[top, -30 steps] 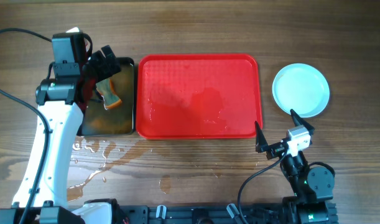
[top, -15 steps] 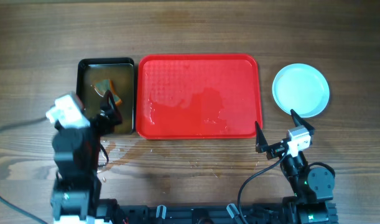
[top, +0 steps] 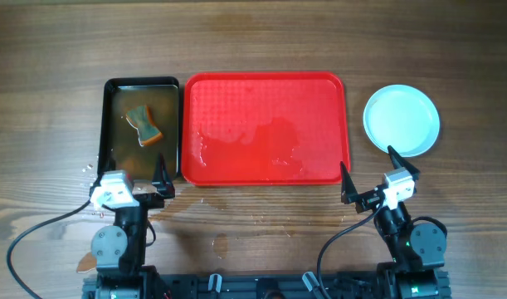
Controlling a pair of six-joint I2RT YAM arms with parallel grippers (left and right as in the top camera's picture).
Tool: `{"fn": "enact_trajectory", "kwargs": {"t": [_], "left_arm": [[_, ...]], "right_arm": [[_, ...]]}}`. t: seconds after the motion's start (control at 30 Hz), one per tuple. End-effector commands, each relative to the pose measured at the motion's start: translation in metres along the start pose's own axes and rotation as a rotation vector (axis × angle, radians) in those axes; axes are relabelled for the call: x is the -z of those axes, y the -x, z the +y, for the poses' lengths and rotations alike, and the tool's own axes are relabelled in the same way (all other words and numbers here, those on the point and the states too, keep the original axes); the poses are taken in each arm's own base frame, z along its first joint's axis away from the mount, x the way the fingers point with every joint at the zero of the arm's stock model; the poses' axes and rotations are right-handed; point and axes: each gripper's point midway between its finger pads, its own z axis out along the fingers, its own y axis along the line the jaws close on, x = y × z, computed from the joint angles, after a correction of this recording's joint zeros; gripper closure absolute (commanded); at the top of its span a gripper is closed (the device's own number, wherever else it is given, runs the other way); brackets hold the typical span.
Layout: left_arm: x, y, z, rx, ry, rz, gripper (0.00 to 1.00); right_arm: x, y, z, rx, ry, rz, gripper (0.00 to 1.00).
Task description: Clean dirty plates on tray and stack at the side
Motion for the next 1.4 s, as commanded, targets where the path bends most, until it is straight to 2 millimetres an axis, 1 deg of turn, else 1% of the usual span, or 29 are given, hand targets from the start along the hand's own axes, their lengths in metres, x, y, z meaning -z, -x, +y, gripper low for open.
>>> {"fn": "enact_trajectory", "kwargs": {"t": [0.0, 0.1, 1.37], "left_arm": [[-0.0001, -0.0091, -0.0015, -0.034, -0.013, 0.020, 0.00], [0.0000, -0.0104, -0.0050, -0.033, -0.033, 0.027, 0.00], [0.0000, -0.0102, -0.0047, -0.033, -0.032, 0.026, 0.00]], "right_arm": [[0.0004, 0.0020, 0.0024, 0.011, 0.012, -0.010, 0.00], [0.0004, 0.0020, 0.0024, 0.011, 0.012, -0.010, 0.00], [0.0004, 0.0020, 0.0024, 0.010, 0.012, -0.010, 0.00]]}}
